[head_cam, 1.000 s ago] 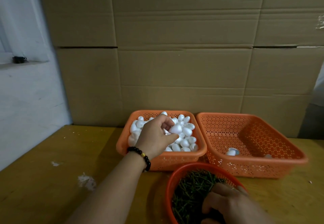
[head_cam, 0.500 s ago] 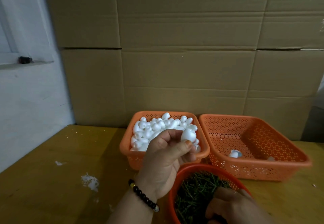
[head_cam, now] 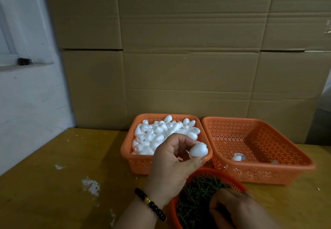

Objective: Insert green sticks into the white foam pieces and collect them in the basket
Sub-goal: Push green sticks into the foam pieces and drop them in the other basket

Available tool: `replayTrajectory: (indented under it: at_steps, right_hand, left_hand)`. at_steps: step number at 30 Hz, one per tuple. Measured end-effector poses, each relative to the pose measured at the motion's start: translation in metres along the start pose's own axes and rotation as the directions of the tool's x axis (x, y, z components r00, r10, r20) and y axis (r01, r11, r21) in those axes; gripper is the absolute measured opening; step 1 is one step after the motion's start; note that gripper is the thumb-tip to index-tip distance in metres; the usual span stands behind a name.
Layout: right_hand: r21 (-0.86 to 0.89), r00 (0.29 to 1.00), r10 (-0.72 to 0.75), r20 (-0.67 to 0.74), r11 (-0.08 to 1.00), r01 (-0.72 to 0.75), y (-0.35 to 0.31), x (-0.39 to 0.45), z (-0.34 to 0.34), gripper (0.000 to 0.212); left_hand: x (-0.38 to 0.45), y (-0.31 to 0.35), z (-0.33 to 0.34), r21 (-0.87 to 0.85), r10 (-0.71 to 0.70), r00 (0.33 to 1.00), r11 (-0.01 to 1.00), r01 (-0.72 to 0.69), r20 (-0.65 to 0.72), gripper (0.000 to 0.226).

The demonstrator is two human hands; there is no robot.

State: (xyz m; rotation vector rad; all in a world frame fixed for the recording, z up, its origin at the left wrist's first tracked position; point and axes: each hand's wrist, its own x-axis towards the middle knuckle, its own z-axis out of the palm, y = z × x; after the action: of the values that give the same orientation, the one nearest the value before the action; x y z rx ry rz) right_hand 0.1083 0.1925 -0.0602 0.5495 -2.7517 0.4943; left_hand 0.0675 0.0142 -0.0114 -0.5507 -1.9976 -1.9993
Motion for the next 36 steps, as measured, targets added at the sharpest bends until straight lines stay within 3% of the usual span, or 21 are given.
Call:
replayTrajectory:
  at_steps: [3, 5, 8, 12, 17, 22, 24, 28, 31, 36]
  right_hand:
    - [0.043, 1.0, 0.022, 0.02, 0.999, -0.023, -0.001, 0.001, -0.003, 0.01]
    - [-0.063, 0.998, 0.028, 0.063, 0.998, -0.024, -0.003, 0.003, -0.004, 0.014]
    - [-0.001, 0.999, 0.029, 0.021, 1.0, -0.028, -0.012, 0.004, -0.012, 0.03]
    - [-0.13, 0.999, -0.026, -0.041, 0.991, 0.021, -0.013, 0.003, -0.011, 0.037]
    - [0.022, 1.0, 0.022, 0.007, 1.0, -0.022, -0.006, 0.0, -0.003, 0.027]
    - [0.044, 1.0, 0.007, -0.008, 0.999, -0.006, -0.004, 0.0, 0.0, 0.007]
    - [-0.034, 0.999, 0.034, 0.016, 0.999, -0.034, -0.008, 0.001, -0.008, 0.012]
    - [0.078, 0.999, 0.027, 0.033, 0.997, -0.029, -0.007, 0.0, -0.003, 0.01]
    - [0.056, 0.999, 0.03, 0.037, 0.998, -0.032, -0.005, 0.001, -0.002, 0.009]
    - [0.012, 0.999, 0.026, -0.021, 1.0, -0.026, -0.011, -0.001, -0.005, 0.028]
  left_hand:
    - [0.0, -0.001, 0.0, 0.052, 0.043, 0.999, 0.998, -0.044, 0.011, 0.029]
    - [0.0, -0.003, 0.0, 0.087, 0.051, 0.999, 0.995, -0.052, 0.019, 0.028]
    - [0.0, -0.004, 0.0, 0.125, 0.047, 0.999, 0.991, -0.05, 0.028, 0.026]
    - [-0.001, -0.006, 0.002, 0.167, 0.046, 0.999, 0.985, -0.05, 0.029, 0.029]
    - [-0.001, -0.007, 0.004, 0.159, 0.059, 0.998, 0.986, -0.059, 0.007, 0.028]
    - [0.0, -0.008, 0.004, 0.114, 0.032, 0.999, 0.993, -0.032, 0.004, 0.028]
    - [0.0, -0.008, 0.005, 0.097, 0.028, 1.0, 0.995, -0.028, 0.002, 0.028]
    - [0.0, -0.006, 0.005, 0.067, 0.03, 0.999, 0.997, -0.029, -0.02, 0.026]
    - [0.0, -0.005, 0.005, 0.065, 0.038, 0.999, 0.997, -0.037, -0.014, 0.026]
    - [-0.001, -0.004, 0.004, 0.102, 0.077, 0.997, 0.992, -0.076, -0.001, 0.023]
